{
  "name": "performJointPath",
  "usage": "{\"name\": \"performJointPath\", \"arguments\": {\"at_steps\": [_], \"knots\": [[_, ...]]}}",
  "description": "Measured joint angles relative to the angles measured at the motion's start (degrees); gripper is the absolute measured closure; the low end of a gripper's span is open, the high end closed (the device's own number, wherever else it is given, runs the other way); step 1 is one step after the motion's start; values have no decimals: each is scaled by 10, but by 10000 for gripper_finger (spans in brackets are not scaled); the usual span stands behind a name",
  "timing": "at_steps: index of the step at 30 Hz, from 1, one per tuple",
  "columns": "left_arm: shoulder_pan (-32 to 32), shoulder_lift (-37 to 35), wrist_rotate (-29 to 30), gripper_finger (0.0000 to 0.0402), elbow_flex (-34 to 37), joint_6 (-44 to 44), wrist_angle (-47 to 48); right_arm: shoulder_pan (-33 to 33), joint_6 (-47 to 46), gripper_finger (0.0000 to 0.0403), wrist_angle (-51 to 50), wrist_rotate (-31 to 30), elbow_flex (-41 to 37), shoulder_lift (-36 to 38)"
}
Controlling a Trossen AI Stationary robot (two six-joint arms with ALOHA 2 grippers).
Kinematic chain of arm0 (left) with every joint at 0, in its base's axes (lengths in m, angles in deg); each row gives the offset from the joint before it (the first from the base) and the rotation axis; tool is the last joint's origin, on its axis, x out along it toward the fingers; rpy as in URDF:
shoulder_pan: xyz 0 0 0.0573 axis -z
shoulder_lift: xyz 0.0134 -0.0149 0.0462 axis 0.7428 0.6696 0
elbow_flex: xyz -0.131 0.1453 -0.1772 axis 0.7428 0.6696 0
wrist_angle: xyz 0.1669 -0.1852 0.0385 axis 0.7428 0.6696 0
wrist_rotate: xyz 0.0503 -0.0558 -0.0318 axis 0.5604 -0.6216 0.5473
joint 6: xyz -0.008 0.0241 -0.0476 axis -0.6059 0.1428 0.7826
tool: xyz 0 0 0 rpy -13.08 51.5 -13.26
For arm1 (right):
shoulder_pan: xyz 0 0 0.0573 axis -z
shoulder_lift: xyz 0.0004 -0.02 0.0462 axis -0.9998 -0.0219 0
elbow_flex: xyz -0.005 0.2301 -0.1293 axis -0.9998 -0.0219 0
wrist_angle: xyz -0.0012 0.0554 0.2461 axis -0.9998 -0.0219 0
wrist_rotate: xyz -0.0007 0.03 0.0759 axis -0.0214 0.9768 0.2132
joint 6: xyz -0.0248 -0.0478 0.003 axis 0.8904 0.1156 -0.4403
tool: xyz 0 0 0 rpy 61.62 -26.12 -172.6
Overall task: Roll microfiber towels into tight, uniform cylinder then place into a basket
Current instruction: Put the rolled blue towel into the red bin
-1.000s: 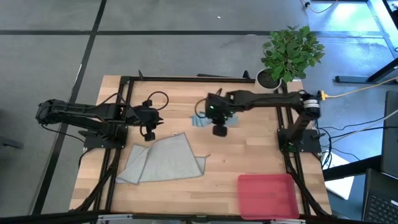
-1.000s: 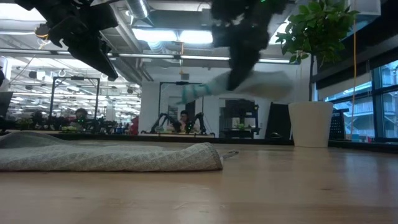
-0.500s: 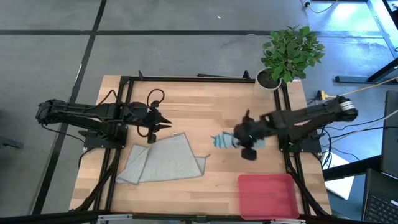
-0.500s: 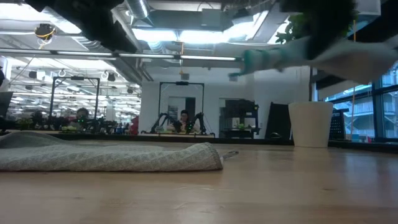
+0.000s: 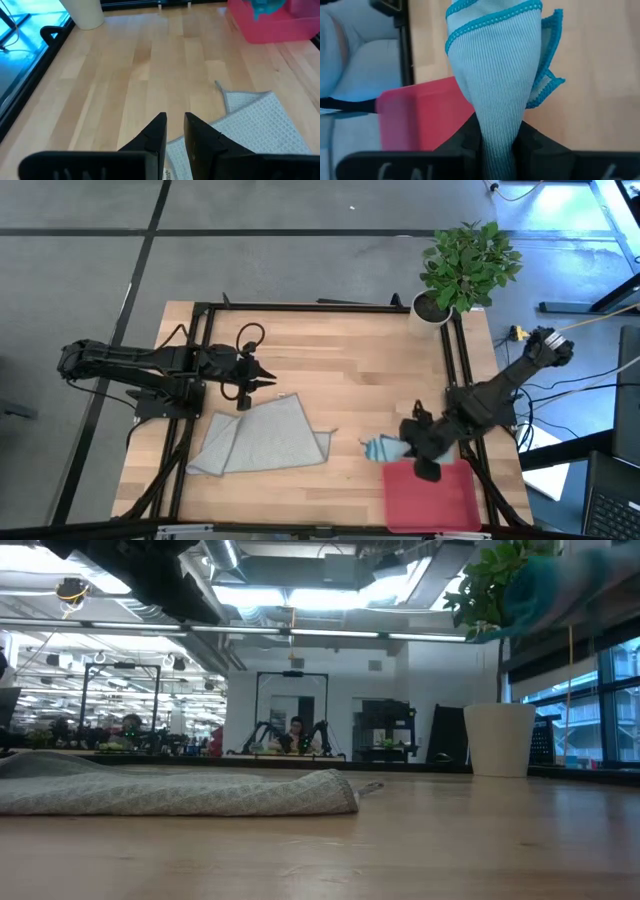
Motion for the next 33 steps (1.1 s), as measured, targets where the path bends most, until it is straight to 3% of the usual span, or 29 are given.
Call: {"name": "performJointPath", "arguments": {"at_steps": [4,10,14,29,33], "knots": [[0,0,-7,345,0,0,-2,-64,-87,344,-1,-26,0,0],[0,0,-76,345,0,0,-42,-152,-197,344,5,-49,0,-15],[7,0,-86,345,0,0,-63,-197,-249,344,6,-49,0,-48],[80,0,-88,345,0,-1,-122,-230,-242,344,114,-44,1,-182],[103,0,-88,345,0,-41,-123,-230,-242,344,135,-36,1,-205]]}}
